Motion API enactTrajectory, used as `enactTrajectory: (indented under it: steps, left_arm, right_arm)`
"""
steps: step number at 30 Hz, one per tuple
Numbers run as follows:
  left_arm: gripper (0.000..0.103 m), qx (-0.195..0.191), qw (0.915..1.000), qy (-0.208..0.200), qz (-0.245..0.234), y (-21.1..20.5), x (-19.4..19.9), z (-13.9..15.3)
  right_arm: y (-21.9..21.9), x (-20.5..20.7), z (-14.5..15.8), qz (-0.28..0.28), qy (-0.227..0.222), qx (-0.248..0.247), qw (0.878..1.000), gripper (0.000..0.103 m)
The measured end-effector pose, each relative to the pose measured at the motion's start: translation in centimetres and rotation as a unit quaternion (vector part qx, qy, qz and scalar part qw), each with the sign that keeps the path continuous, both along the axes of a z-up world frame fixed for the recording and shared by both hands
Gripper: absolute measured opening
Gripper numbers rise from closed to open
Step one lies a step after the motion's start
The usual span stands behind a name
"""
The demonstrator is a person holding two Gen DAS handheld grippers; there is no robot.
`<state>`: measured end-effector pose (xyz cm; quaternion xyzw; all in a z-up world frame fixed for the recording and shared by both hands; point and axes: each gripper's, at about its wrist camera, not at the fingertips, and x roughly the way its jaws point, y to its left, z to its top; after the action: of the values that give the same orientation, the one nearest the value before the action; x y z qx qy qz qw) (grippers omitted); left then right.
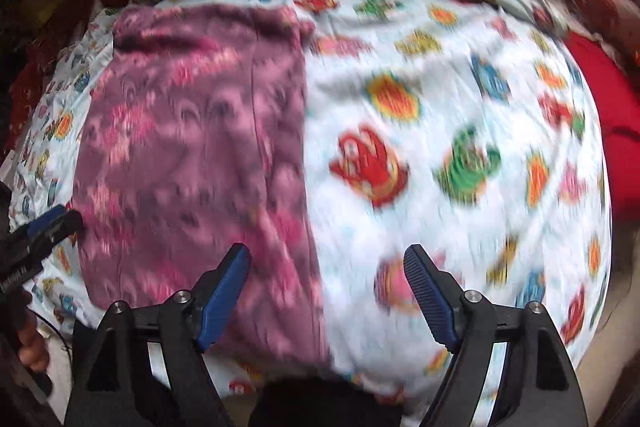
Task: Fold small clothes
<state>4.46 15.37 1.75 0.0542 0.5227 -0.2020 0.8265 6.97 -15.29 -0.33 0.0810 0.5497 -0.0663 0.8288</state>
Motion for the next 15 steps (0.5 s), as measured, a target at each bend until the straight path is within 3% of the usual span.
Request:
enactTrajectory:
  steps: [2, 4, 7, 10, 15]
  left_arm:
    - [0.066, 0.014, 0.9997, -0.021, -0.001, 0.0, -1.6, 0.6]
    - [0.066, 0.03, 0.9982, -0.05, -0.006, -0.1, -3.2, 1.6]
    - [0.068, 0.05, 0.9956, -0.078, -0.009, -0.6, -4.3, 2.7]
    - [0.069, 0.053, 0.9946, -0.089, -0.002, -0.7, -5.3, 3.2]
    - [0.069, 0.061, 0.9926, -0.105, 0.001, -1.1, -6.8, 3.6]
  right_arm:
    - [0.2, -2.0, 0.3, -0.004, -0.01, 0.008, 1.0, 0.085]
    - [1.0, -3.9, 1.1, 0.003, -0.029, -0.009, 1.0, 0.094]
    - [2.5, -6.3, 2.6, 0.014, -0.076, -0.051, 0.996, 0.095]
    - [3.8, -8.5, 3.8, 0.019, -0.116, -0.092, 0.989, 0.099]
    - [4.5, -8.8, 5.4, 0.007, -0.146, -0.093, 0.985, 0.101]
